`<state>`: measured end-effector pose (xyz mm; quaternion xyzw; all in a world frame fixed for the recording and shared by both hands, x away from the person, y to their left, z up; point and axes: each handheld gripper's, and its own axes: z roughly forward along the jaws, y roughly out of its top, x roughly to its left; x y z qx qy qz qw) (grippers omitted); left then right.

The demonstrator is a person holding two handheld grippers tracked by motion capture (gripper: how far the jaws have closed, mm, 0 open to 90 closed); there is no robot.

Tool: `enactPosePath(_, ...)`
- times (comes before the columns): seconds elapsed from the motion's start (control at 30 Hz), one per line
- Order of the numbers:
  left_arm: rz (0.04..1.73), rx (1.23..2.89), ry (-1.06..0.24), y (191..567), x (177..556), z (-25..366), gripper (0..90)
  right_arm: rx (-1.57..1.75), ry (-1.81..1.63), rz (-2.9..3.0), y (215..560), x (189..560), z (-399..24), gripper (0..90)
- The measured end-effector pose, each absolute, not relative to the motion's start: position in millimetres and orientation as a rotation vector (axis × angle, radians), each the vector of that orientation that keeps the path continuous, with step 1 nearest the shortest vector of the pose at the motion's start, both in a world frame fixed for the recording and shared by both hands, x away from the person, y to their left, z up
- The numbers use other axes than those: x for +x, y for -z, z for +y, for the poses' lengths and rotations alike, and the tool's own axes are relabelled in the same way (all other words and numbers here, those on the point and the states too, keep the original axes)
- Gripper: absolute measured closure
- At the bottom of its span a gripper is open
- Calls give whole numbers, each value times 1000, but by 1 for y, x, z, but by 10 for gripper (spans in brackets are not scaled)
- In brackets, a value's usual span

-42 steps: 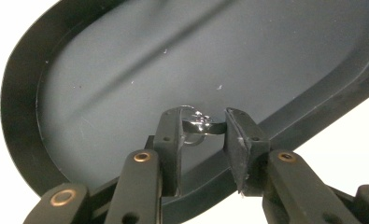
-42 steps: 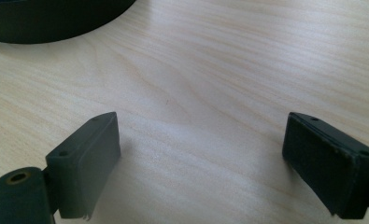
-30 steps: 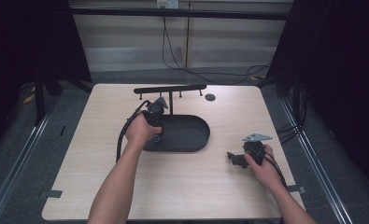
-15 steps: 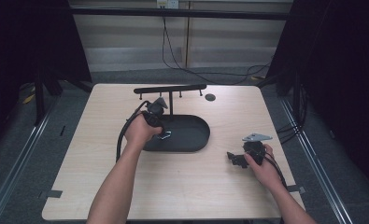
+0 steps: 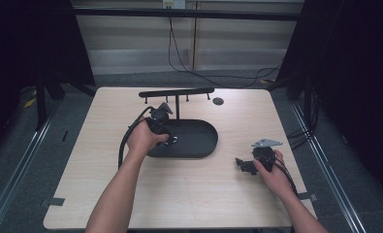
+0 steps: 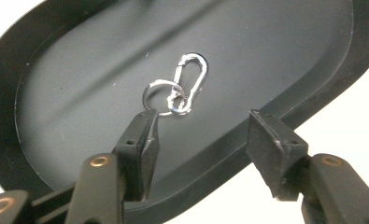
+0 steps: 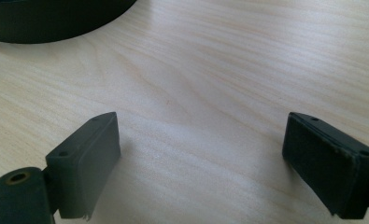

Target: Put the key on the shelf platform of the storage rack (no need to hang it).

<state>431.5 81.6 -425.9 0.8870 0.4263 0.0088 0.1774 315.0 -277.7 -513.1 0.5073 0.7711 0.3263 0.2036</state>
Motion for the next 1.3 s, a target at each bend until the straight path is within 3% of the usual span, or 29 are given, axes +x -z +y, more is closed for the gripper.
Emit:
enactPosePath(0.23, 1183, 2498, -17, 423, 425, 85, 342, 1414, -911, 2152, 513, 315, -278, 109)
enactPosePath(1.3, 1109, 2477, -13, 421, 399, 104, 302, 1414, -910, 2152, 513, 315, -278, 109)
